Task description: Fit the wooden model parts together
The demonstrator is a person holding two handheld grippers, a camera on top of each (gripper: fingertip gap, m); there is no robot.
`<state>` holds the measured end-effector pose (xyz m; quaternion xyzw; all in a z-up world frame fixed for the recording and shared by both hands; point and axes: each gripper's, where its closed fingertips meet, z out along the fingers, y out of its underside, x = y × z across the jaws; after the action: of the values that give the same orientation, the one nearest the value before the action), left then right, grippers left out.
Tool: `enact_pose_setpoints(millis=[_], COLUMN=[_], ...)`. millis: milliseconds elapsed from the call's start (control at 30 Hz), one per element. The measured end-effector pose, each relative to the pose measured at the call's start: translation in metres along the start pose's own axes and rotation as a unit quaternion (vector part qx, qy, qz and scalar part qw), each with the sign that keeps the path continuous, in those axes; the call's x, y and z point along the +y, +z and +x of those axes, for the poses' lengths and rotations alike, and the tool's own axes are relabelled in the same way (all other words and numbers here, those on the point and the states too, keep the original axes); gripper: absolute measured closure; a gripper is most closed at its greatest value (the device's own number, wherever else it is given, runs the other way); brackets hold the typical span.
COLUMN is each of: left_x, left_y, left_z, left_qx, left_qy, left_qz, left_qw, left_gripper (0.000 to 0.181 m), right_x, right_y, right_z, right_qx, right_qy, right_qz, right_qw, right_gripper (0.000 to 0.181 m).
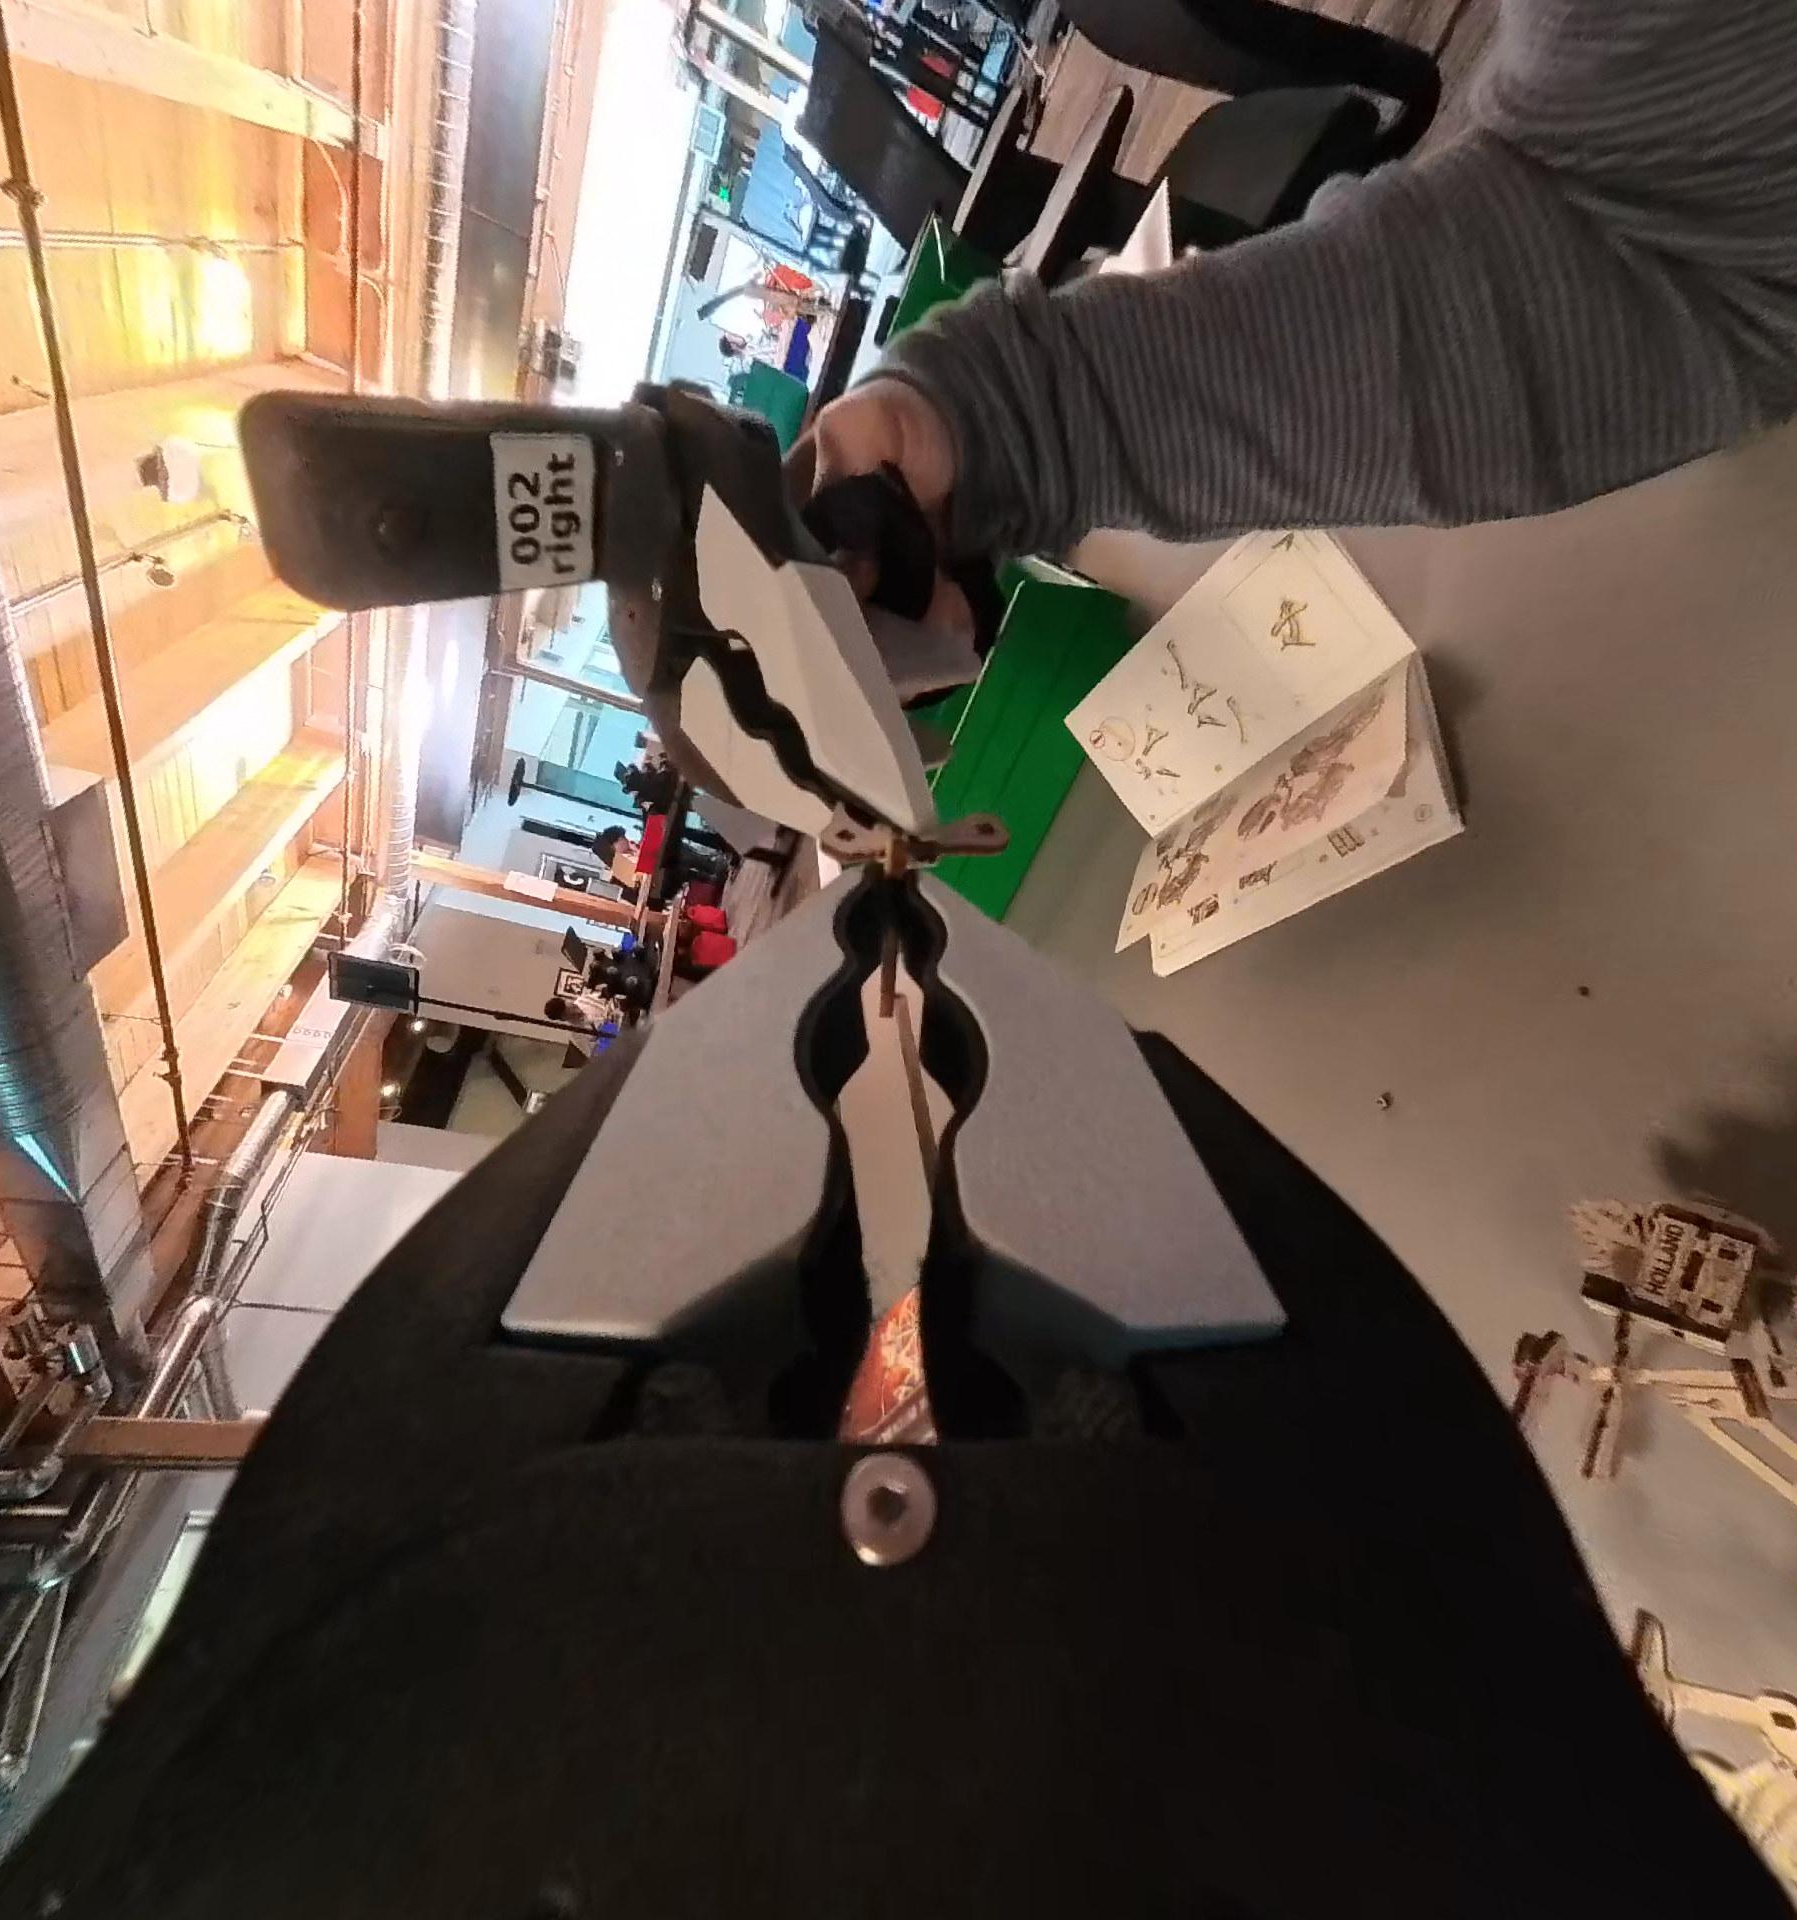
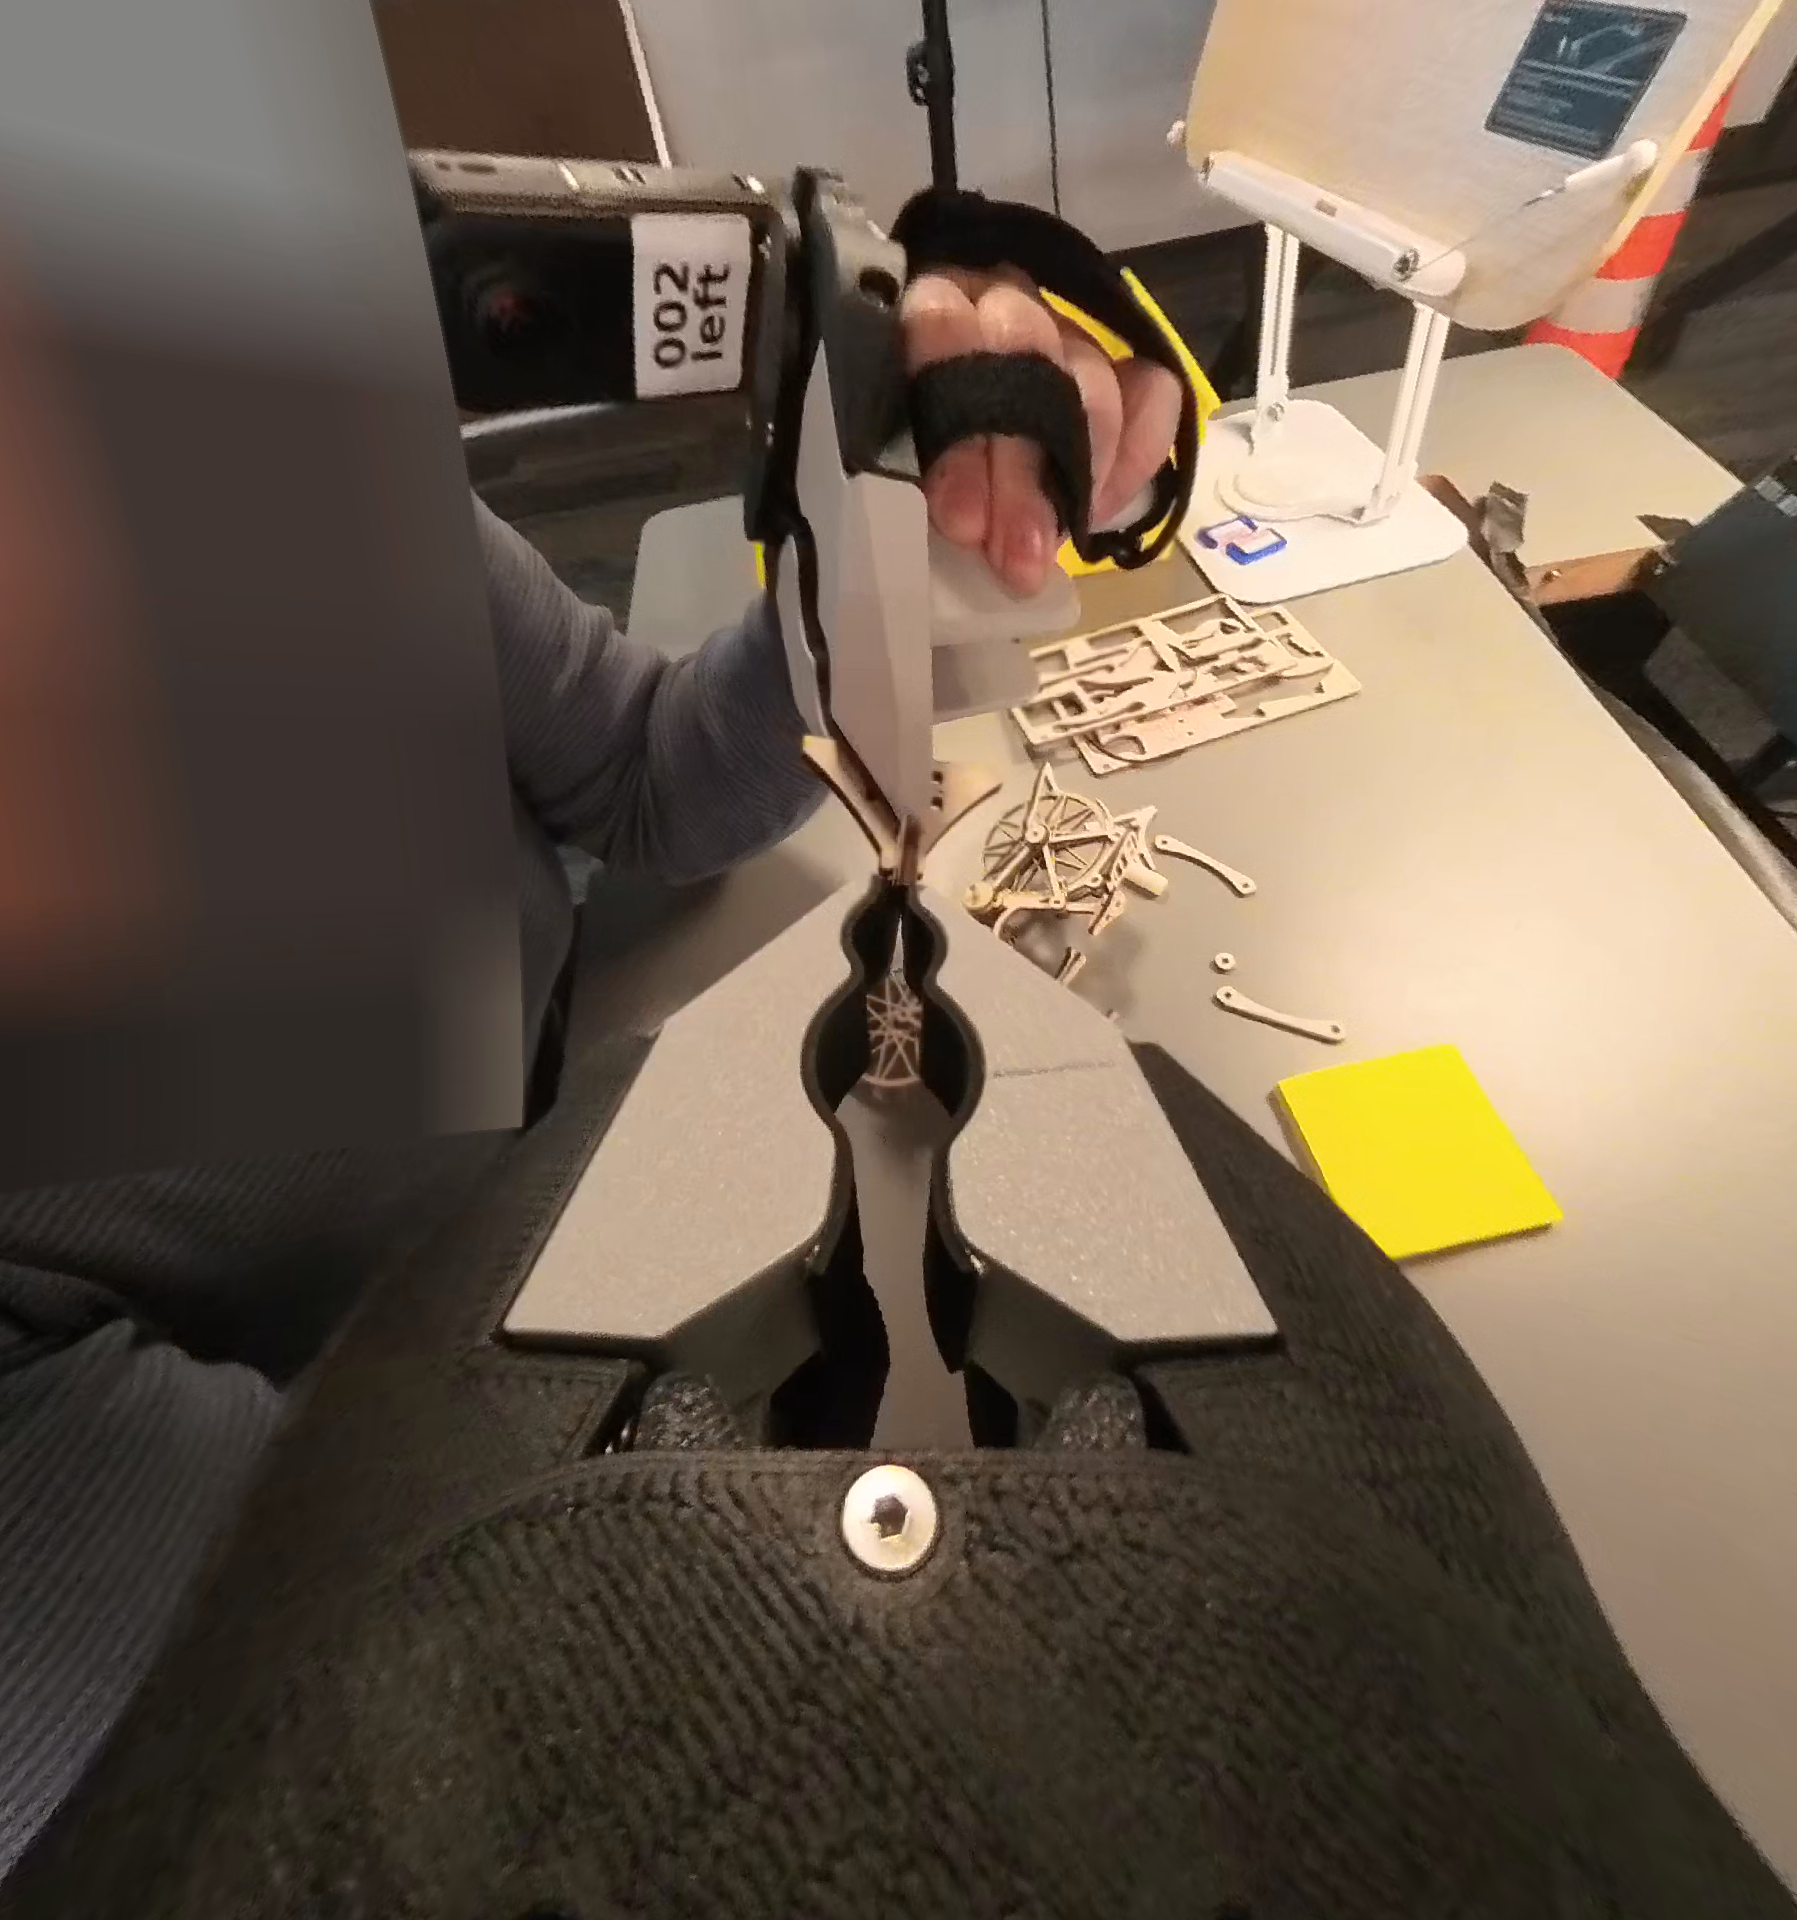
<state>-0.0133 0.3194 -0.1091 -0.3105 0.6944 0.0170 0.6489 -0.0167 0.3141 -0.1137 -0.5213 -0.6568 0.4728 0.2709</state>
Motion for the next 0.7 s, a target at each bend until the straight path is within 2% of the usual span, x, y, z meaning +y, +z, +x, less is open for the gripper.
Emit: enact_pose_setpoints(millis=[267, 467, 700], left_x=[-0.008, -0.008, -0.007], left_y=[-0.001, -0.004, -0.017], left_z=[-0.007, -0.009, -0.027], left_qx=[-0.017, -0.020, -0.084], left_qy=[-0.006, -0.009, -0.004], left_qz=[0.018, 0.018, 0.029], left_qw=[1.000, 1.000, 0.996], left_gripper=[0.181, 0.181, 0.181], right_x=[-0.008, -0.010, -0.033], right_y=[-0.003, -0.001, 0.001], right_z=[-0.005, -0.005, -0.001], right_qx=[-0.004, 0.021, 0.050], right_qy=[-0.016, -0.033, -0.065], right_qz=[0.019, 0.015, 0.067], right_qw=[1.000, 0.999, 0.994], right_gripper=[0.181, 0.181, 0.181])
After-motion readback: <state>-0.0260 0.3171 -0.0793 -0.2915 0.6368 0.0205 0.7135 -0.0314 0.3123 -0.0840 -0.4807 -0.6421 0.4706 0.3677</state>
